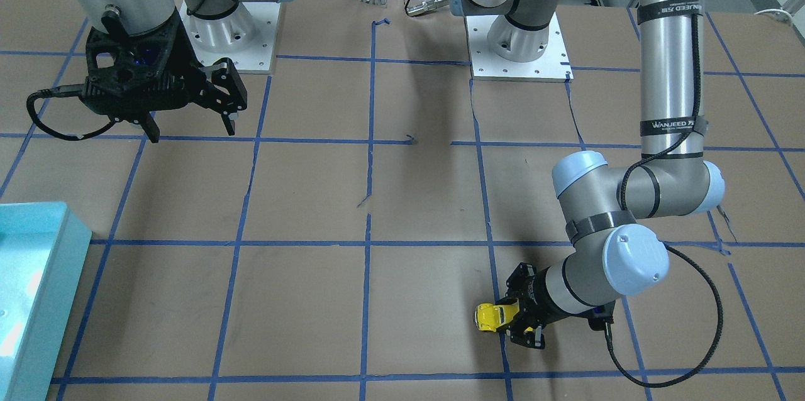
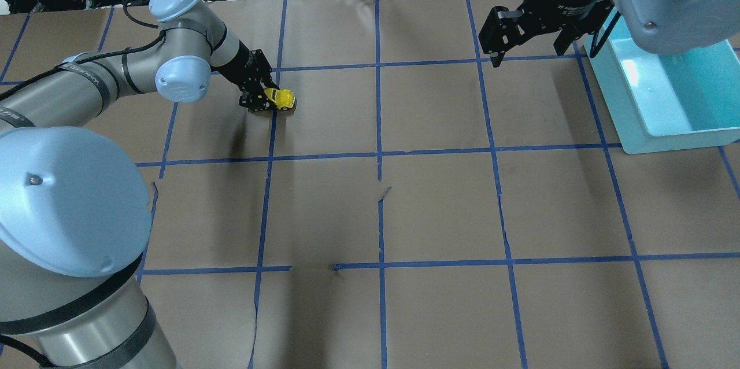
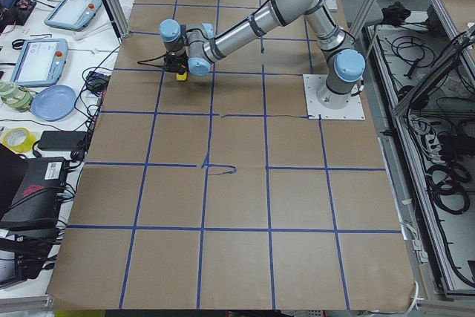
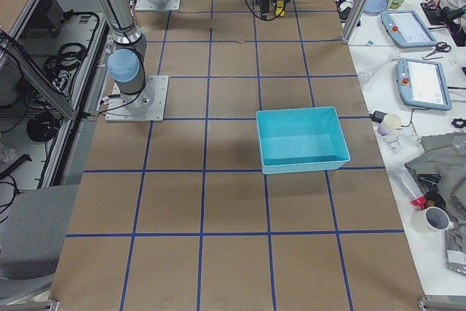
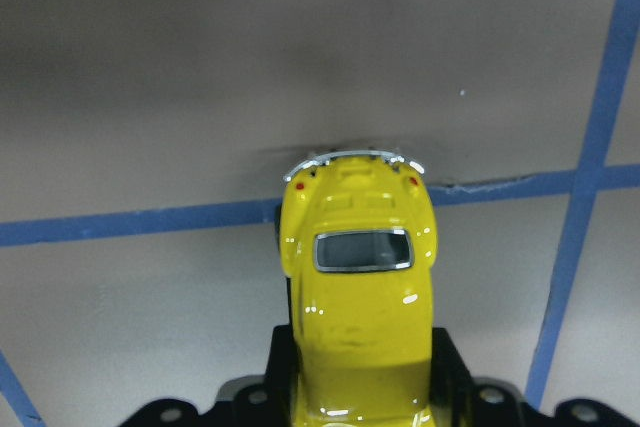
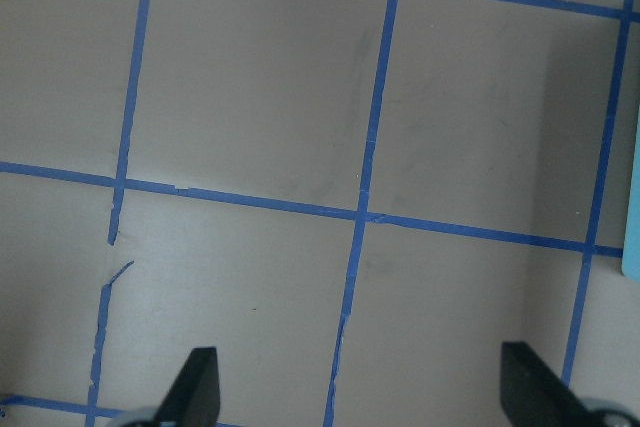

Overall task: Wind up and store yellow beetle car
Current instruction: 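Drag the car backward along the table with the left gripper to wind it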

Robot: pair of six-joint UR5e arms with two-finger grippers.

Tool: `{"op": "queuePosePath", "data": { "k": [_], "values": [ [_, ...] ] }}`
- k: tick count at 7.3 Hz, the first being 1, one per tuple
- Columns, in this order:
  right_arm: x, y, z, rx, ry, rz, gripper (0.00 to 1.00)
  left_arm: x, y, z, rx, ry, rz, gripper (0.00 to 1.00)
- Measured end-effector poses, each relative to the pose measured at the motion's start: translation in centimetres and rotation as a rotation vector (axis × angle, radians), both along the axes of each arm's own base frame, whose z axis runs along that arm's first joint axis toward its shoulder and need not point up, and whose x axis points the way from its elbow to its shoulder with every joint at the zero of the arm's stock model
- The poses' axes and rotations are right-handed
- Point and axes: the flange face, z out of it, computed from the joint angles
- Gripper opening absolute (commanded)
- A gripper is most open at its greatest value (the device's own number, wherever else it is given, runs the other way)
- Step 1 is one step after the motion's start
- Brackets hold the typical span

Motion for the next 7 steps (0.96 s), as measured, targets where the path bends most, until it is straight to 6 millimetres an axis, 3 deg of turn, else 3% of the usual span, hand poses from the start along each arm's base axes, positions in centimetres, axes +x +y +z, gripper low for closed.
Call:
{"op": "queuePosePath", "data": {
  "k": [4,7],
  "values": [
    [0.1,-0.1,-0.2,0.007,-0.002,-0.001,1.0,5.1,-0.3,-0.1,-0.016,-0.071,-0.049,0.0],
    [0.2,-0.1,-0.4,0.01,-0.004,0.001,1.0,10.3,-0.1,-0.3,-0.006,-0.095,-0.022,0.0]
  ]
}}
